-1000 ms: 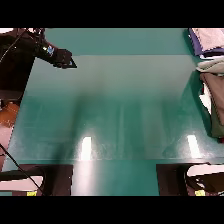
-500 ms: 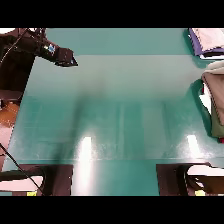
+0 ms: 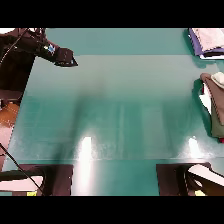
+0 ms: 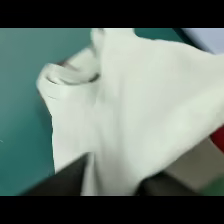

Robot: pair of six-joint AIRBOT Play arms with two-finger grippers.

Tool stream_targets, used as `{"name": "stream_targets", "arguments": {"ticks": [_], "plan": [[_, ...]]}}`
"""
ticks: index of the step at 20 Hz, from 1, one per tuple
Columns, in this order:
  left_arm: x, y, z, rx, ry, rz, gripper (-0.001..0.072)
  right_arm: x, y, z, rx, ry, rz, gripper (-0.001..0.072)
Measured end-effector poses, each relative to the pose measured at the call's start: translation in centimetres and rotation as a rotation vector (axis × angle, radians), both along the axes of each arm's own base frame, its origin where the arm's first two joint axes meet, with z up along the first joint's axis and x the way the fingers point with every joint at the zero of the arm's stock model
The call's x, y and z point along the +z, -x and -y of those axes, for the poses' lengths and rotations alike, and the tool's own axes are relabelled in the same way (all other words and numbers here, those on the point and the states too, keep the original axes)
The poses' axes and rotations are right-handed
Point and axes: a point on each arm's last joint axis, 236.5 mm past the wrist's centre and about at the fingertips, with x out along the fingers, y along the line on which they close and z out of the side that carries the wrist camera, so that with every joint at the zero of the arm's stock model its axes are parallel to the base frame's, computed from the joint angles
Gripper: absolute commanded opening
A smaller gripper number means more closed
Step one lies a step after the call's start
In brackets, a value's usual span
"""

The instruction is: Fold the shirts.

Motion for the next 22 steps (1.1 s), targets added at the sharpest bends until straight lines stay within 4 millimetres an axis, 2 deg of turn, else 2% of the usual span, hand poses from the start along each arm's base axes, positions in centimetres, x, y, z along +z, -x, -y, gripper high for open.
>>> {"name": "stream_targets", "arguments": {"ticks": [3, 5, 7, 9, 12, 14, 15, 16, 17, 18, 22], "plan": [[0.0, 0.0, 0.0, -0.002, -0.001, 0.000, 0.0030, -1.9, 3.6, 0.0, -0.081, -0.015, -0.064, 0.0582], [0.0, 0.0, 0.0, -0.003, -0.002, 0.000, 0.0031, -2.4, 4.9, -0.4, -0.110, -0.024, -0.072, 0.0581], [0.0, 0.0, 0.0, -0.004, -0.002, 0.000, 0.0031, -2.1, 4.6, -1.5, -0.103, -0.038, -0.040, 0.0580], [0.0, 0.0, 0.0, -0.004, -0.001, 0.000, 0.0030, -1.6, 2.7, -3.7, -0.046, -0.061, 0.008, 0.0573], [0.0, 0.1, 0.0, -0.005, -0.002, -0.002, 0.0030, -0.7, -1.5, -9.5, 0.131, -0.108, 0.064, 0.0572], [-0.2, 0.5, 0.0, -0.013, -0.003, -0.017, 0.0031, -0.4, -4.2, -14.7, 0.284, -0.140, 0.077, 0.0569], [-0.2, 0.5, 0.0, -0.014, -0.004, -0.020, 0.0031, -0.2, -5.3, -17.3, 0.359, -0.149, 0.082, 0.0501], [-0.2, 0.6, 0.1, -0.015, -0.002, -0.021, 0.0031, -0.1, -6.2, -20.0, 0.439, -0.156, 0.082, 0.0334], [-0.2, 0.6, 0.1, -0.015, 0.000, -0.021, 0.0031, 0.1, -6.9, -22.5, 0.509, -0.160, 0.085, 0.0131], [-0.1, 0.5, 0.2, -0.015, 0.002, -0.019, 0.0031, 0.3, -7.5, -25.1, 0.579, -0.163, 0.093, 0.0017], [0.2, 0.0, 0.2, -0.003, 0.012, 0.002, 0.0031, 1.0, -8.4, -33.5, 0.799, -0.160, 0.116, 0.0016]]}}
